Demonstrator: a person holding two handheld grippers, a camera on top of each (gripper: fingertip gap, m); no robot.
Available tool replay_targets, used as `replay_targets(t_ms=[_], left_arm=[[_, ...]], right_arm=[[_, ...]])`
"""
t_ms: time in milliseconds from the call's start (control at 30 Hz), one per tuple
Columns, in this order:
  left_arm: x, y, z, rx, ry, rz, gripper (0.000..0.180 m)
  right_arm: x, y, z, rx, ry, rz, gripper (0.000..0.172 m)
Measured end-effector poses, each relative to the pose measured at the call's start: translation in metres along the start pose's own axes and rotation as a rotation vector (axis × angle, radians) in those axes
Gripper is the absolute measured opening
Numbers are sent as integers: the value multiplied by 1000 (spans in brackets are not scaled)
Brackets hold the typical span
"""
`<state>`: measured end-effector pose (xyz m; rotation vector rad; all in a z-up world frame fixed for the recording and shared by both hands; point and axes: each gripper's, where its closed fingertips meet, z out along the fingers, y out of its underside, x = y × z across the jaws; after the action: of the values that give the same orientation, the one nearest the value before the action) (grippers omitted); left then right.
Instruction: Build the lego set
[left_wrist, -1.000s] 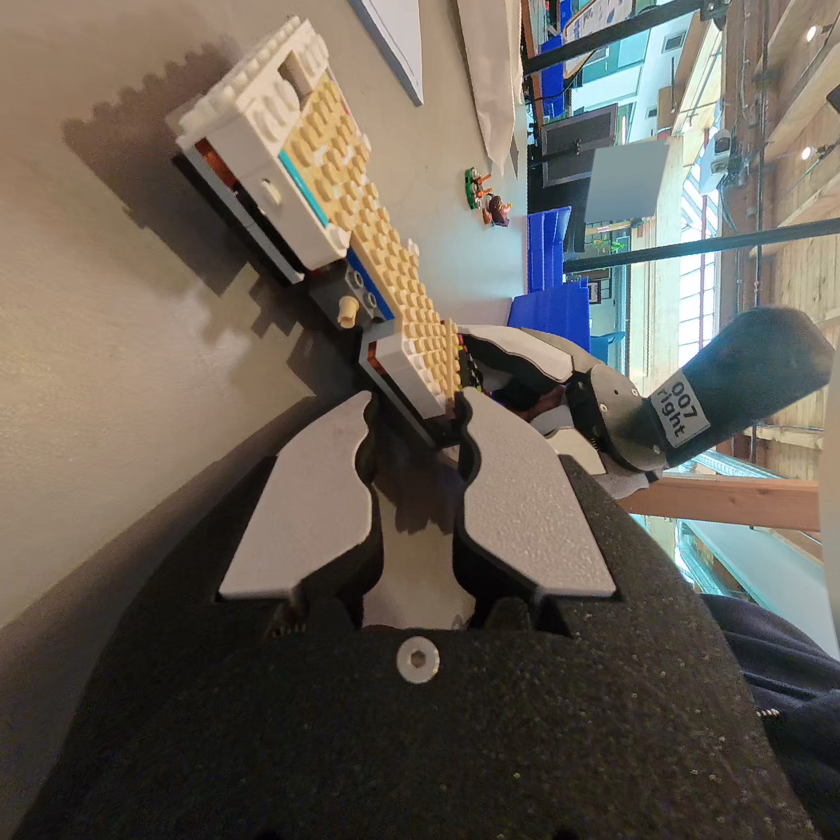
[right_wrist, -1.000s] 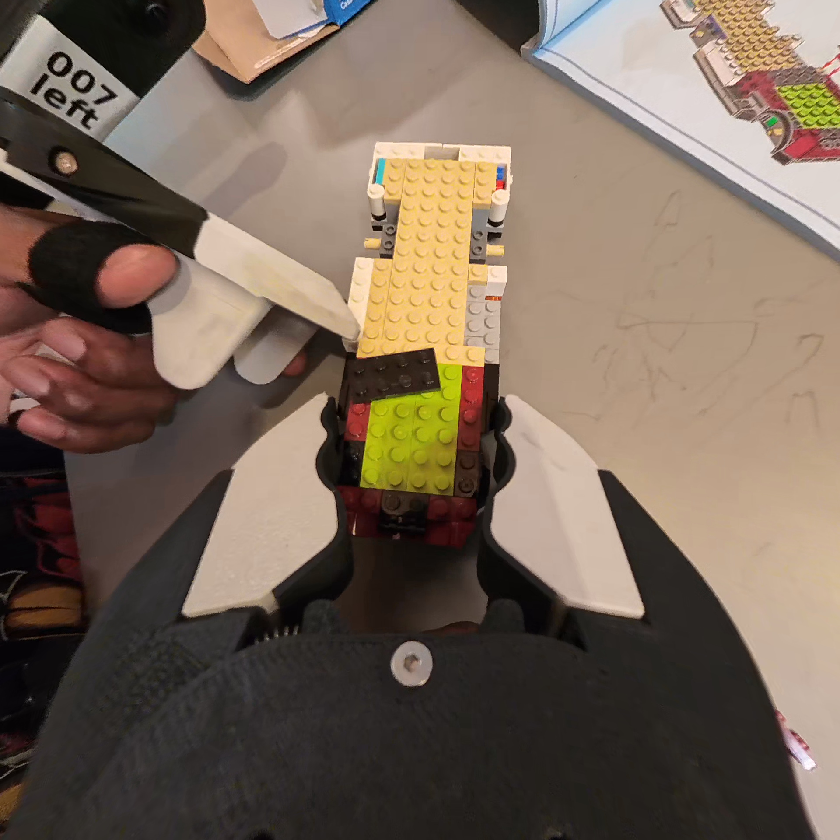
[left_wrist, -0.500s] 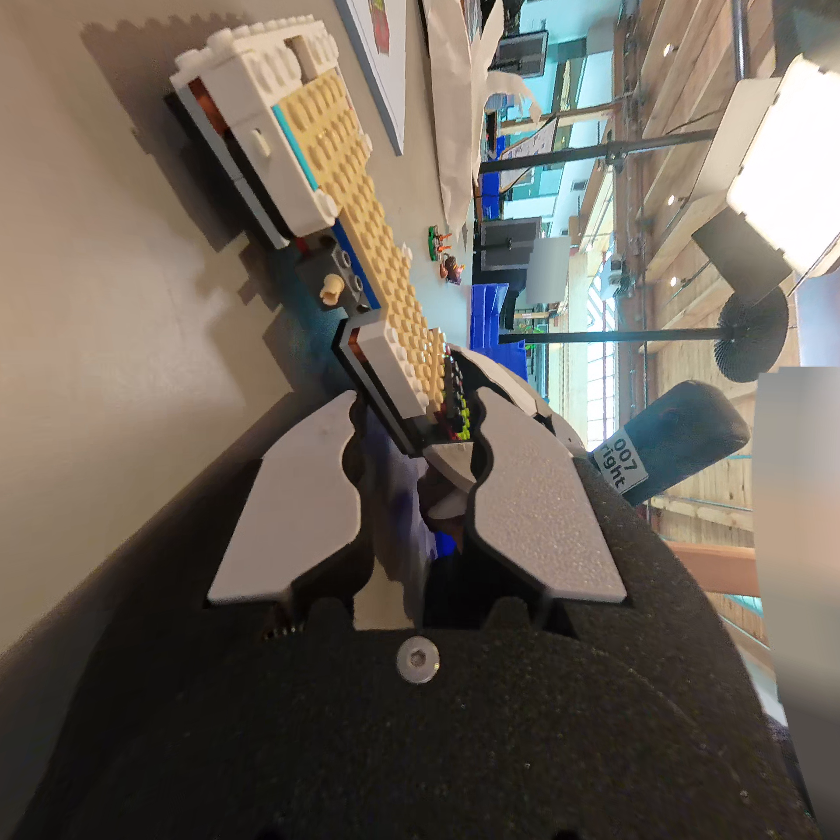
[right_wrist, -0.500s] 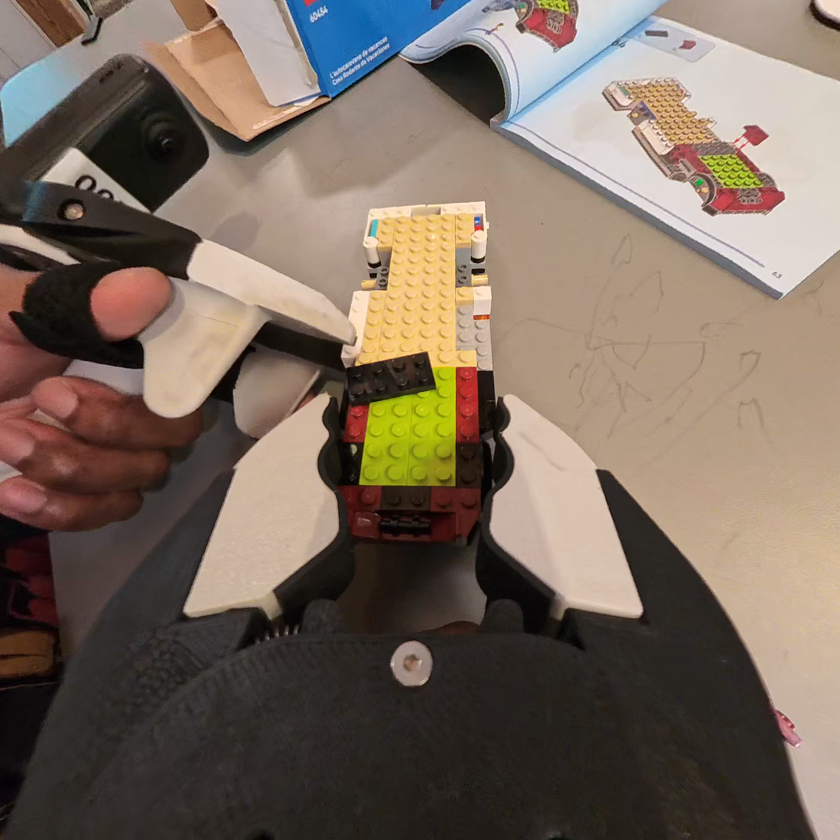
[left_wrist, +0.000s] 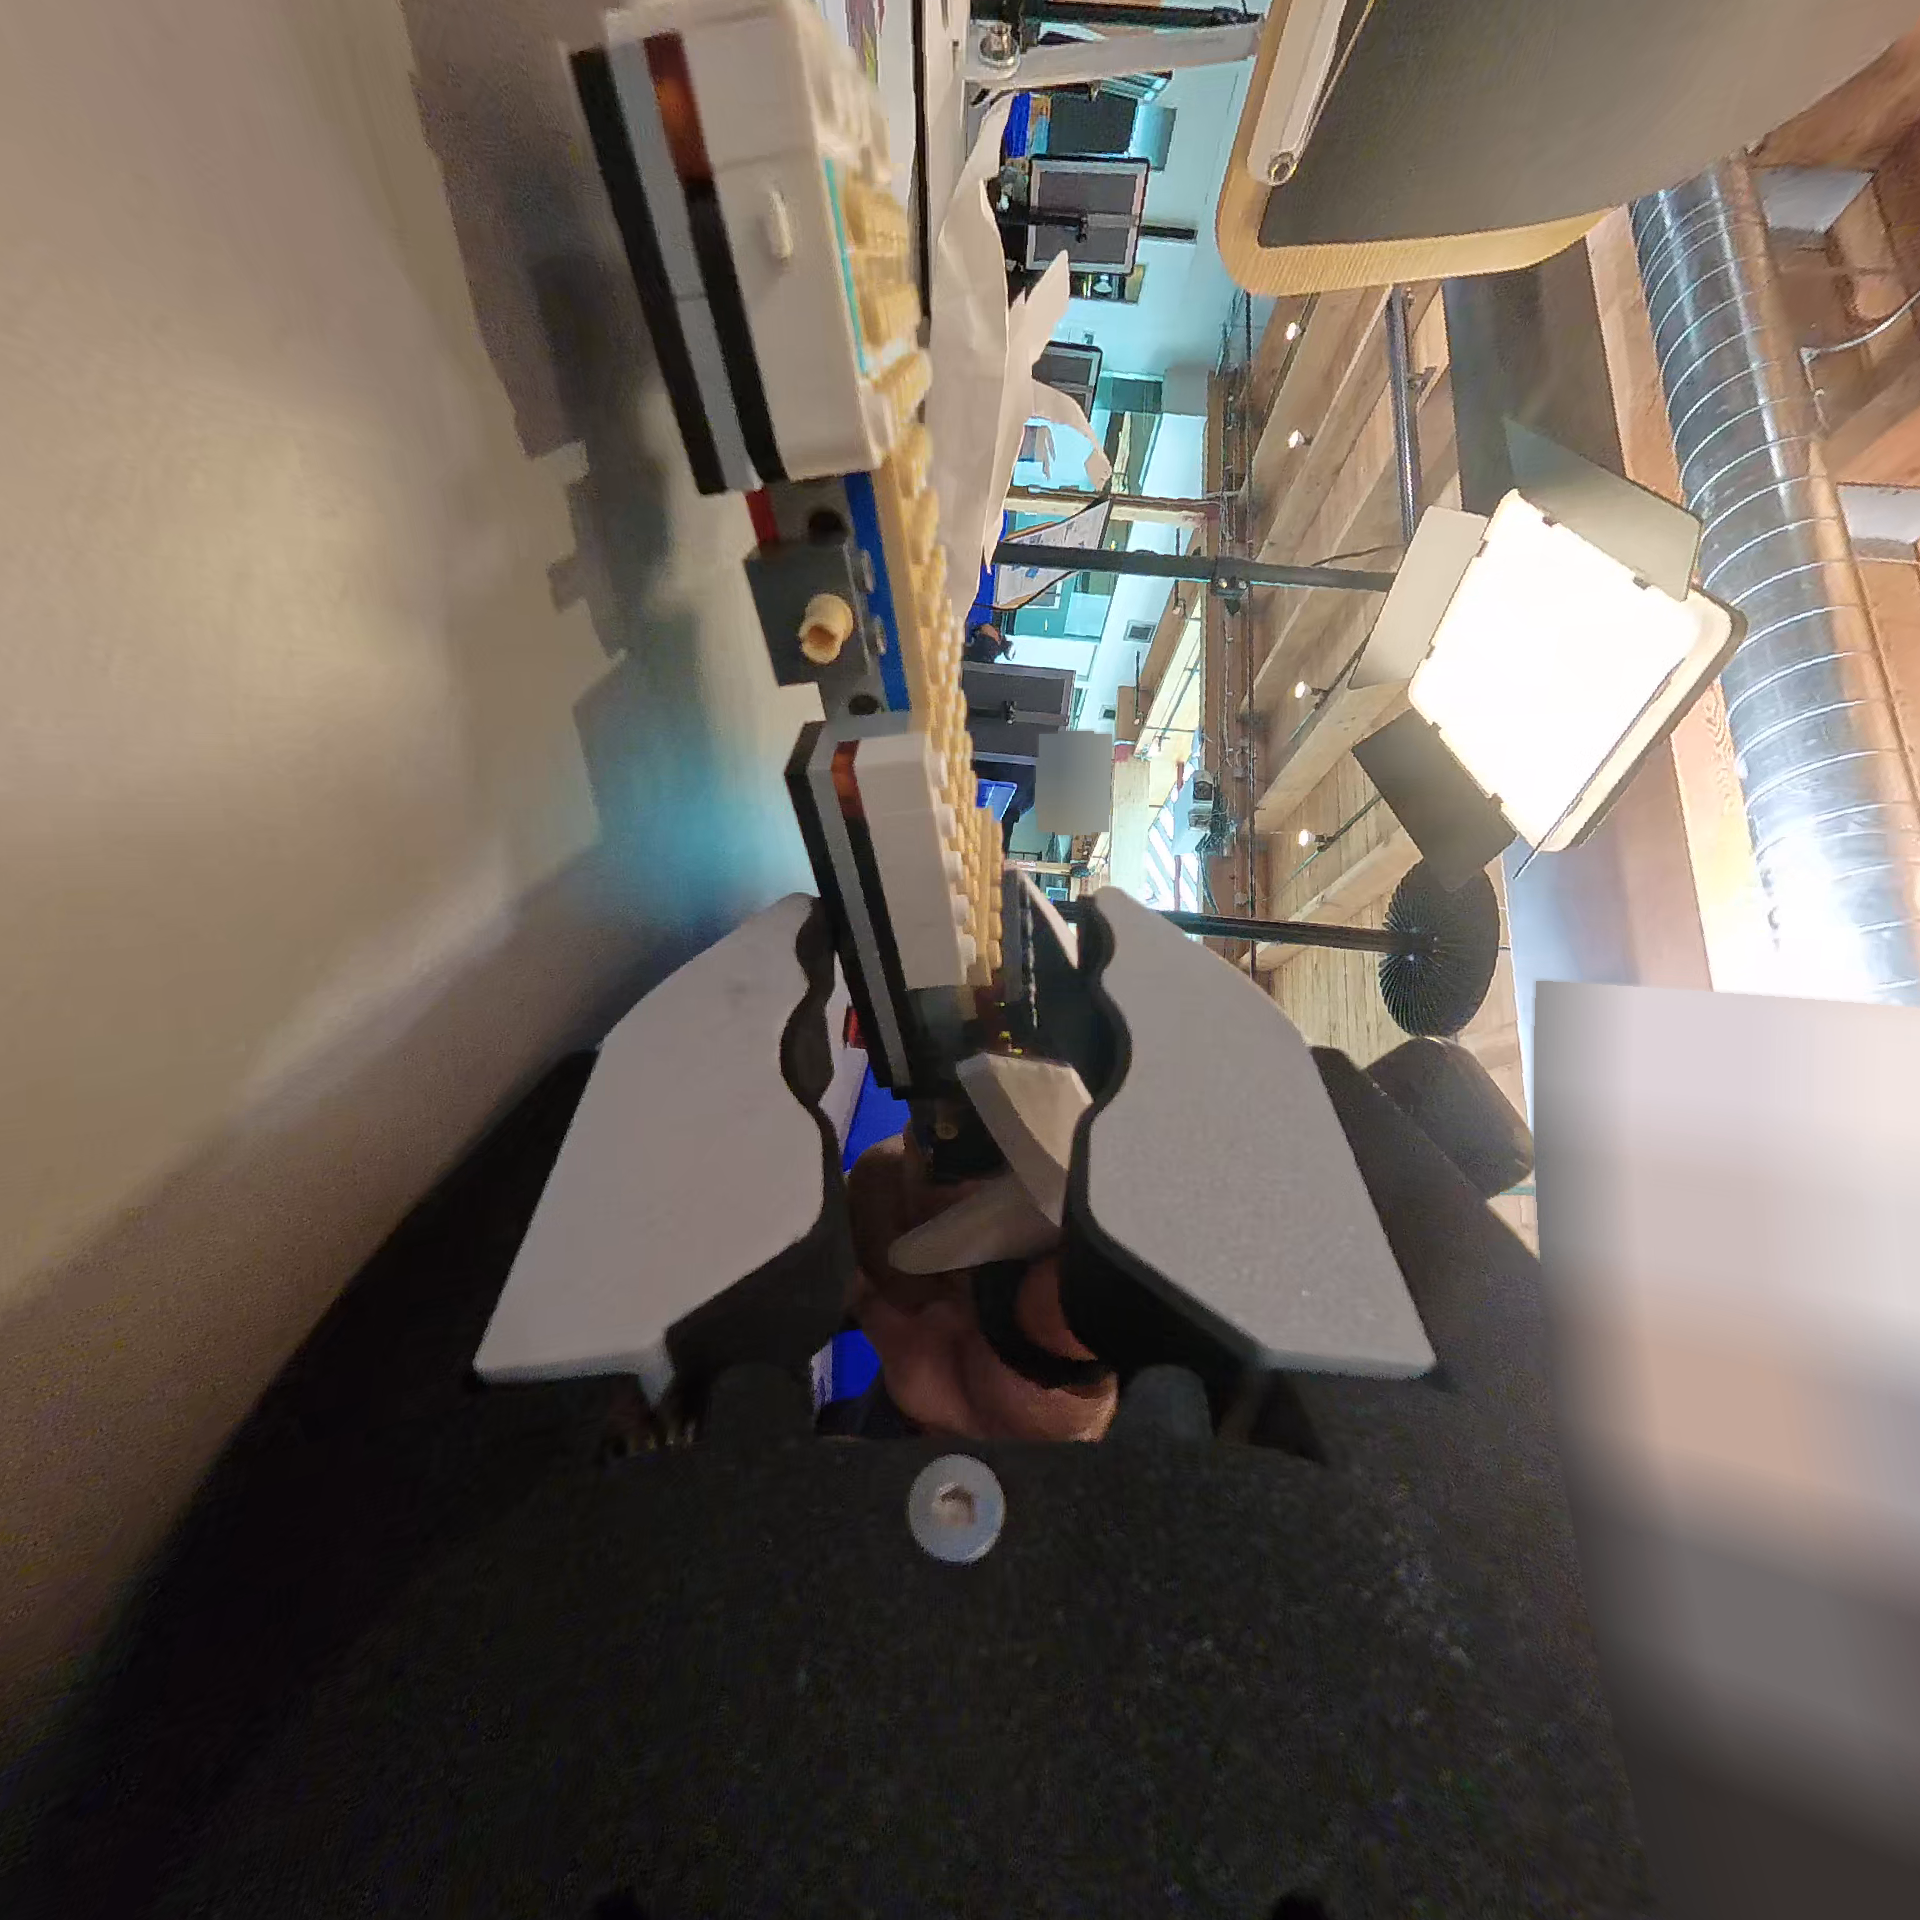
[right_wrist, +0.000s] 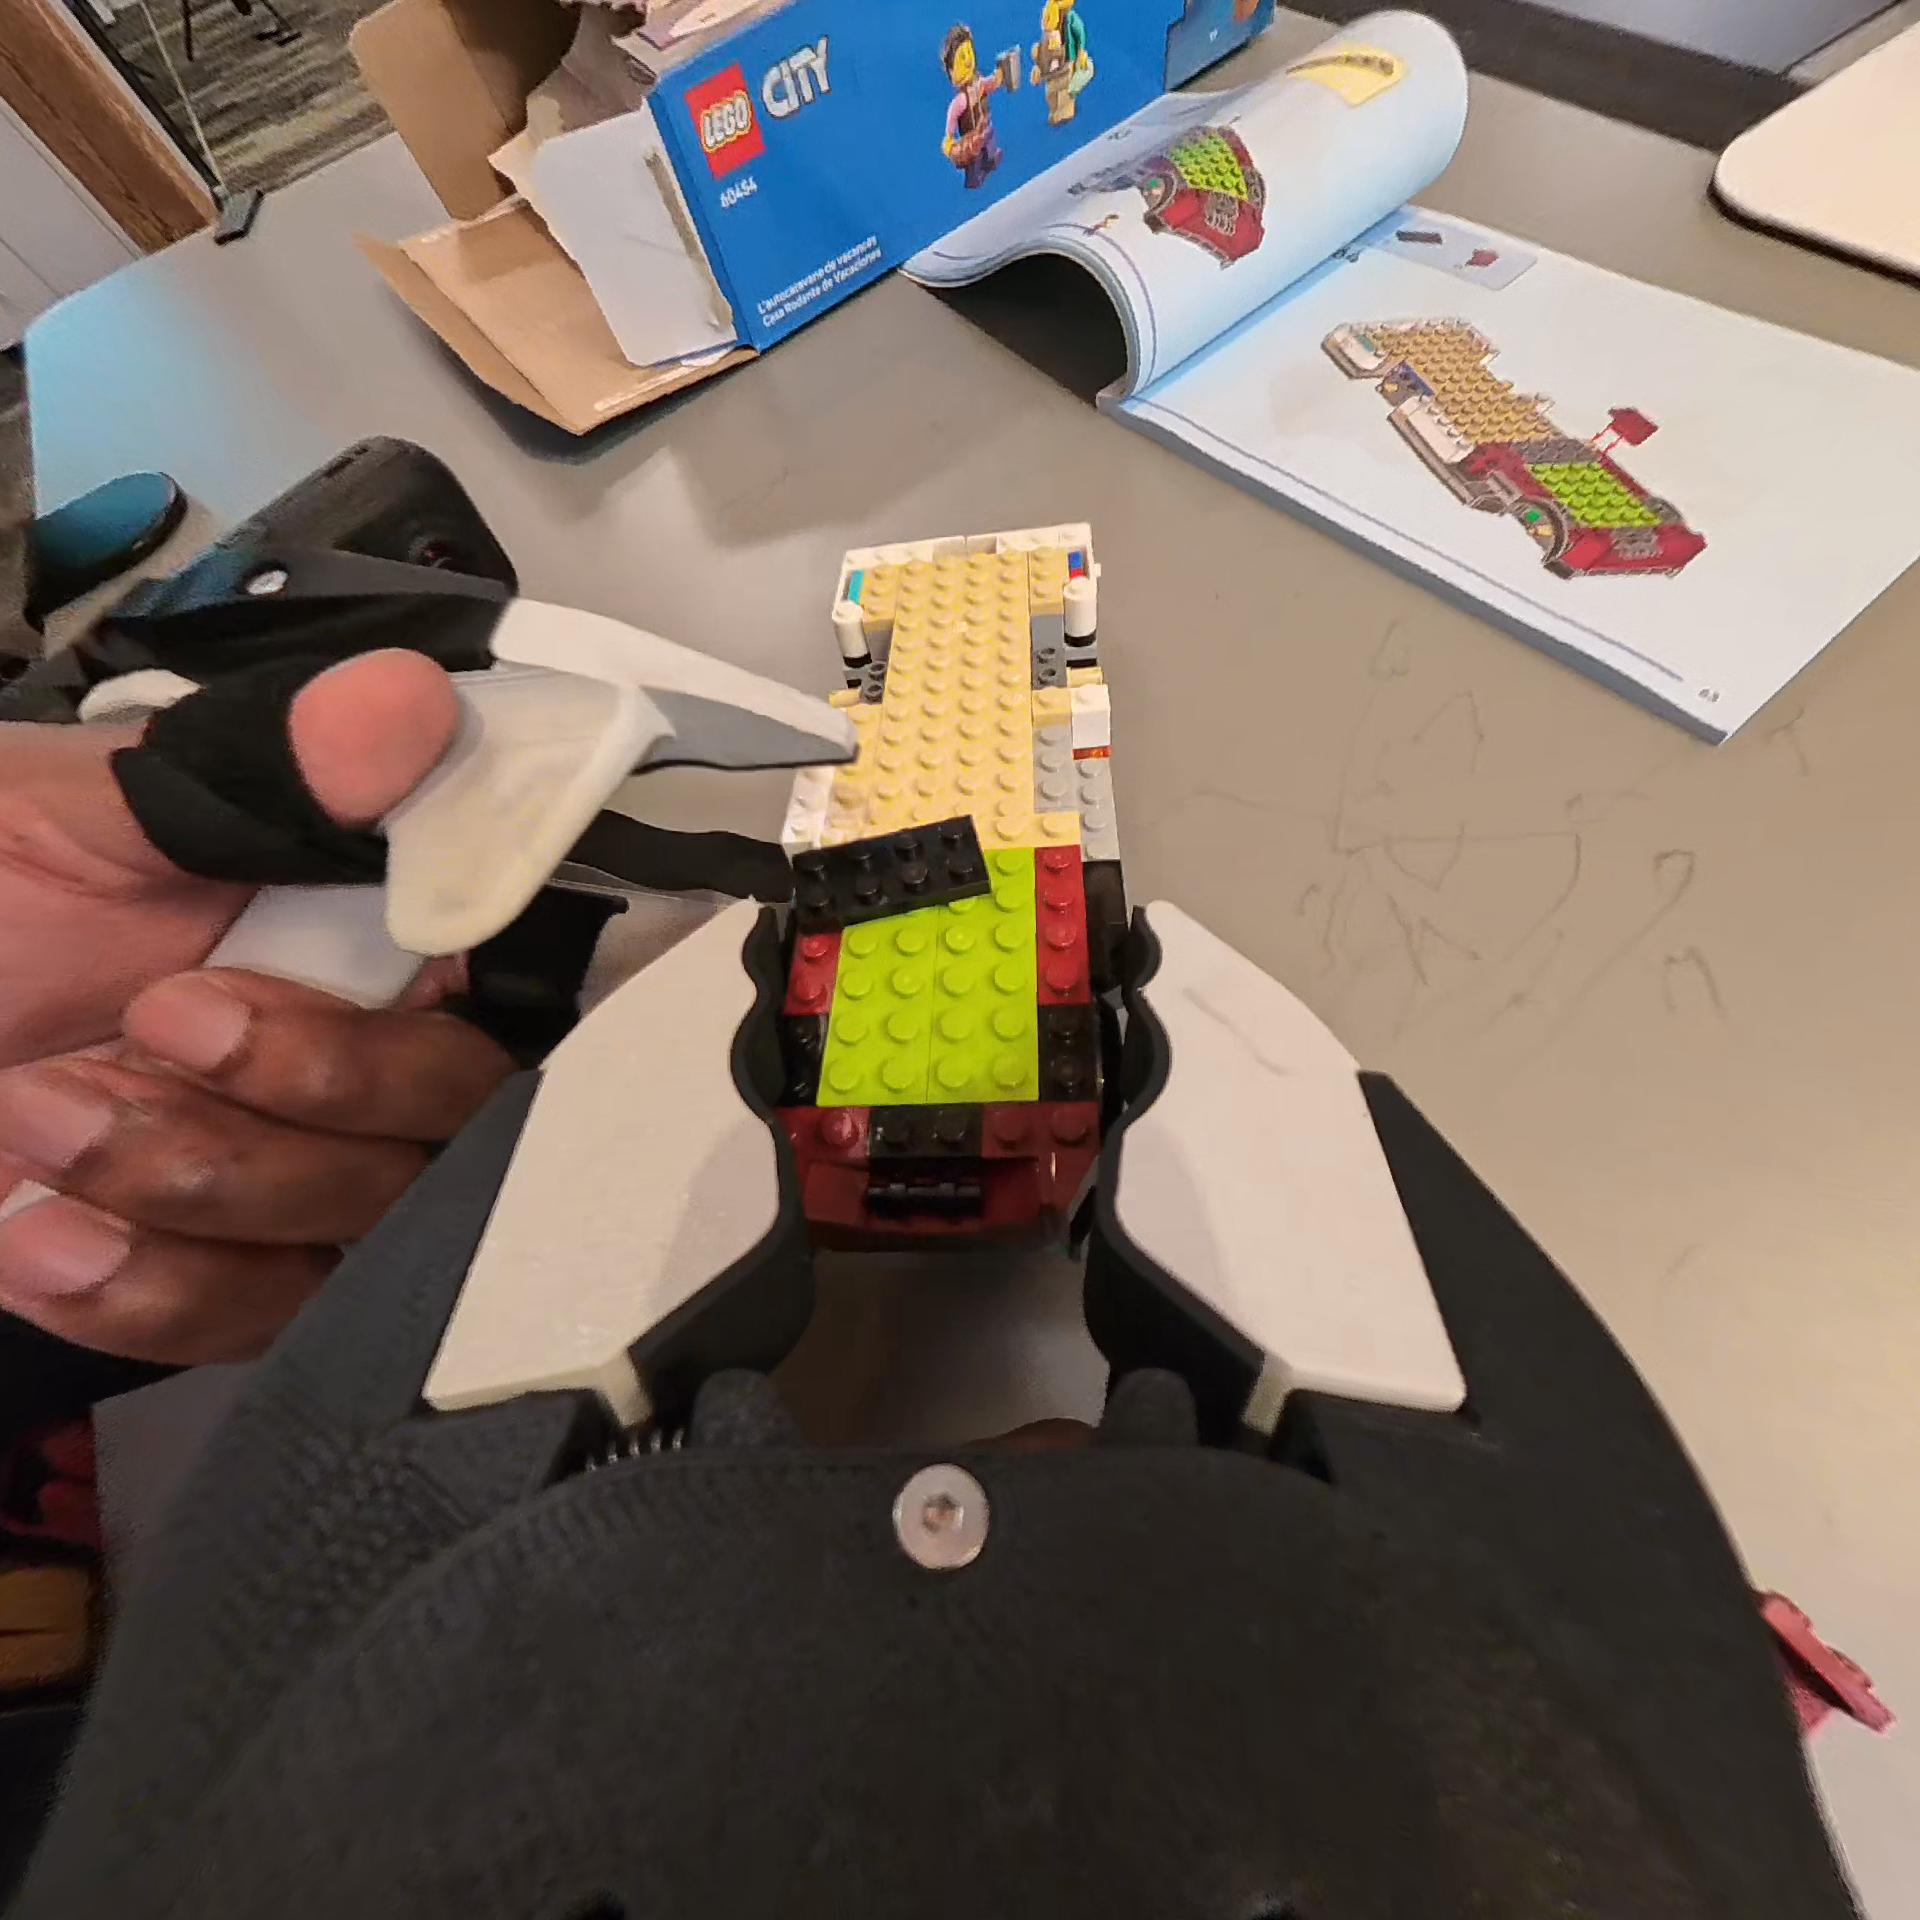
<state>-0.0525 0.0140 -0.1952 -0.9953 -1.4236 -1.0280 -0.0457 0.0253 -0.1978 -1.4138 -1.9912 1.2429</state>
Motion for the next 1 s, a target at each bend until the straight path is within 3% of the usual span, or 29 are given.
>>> replay_targets(t_ms=[133, 200, 533, 700, 1000], left_arm=[[3, -2, 3, 22, 25, -3, 37], [1, -4, 3, 25, 26, 17, 24], [5, -8, -1, 0, 19, 147, 24], [4, -11, -5, -1, 4, 189, 24], [2, -10, -7, -25, -6, 217, 24]], right_arm=[[-10, -4, 1, 27, -44, -1, 63], [-12, -4, 1, 35, -45, -16, 63], [-21, -20, -10, 130, -89, -157, 59], [-35, -23, -24, 183, -122, -437, 60], [-57, 13, -26, 87, -97, -1043, 67]])
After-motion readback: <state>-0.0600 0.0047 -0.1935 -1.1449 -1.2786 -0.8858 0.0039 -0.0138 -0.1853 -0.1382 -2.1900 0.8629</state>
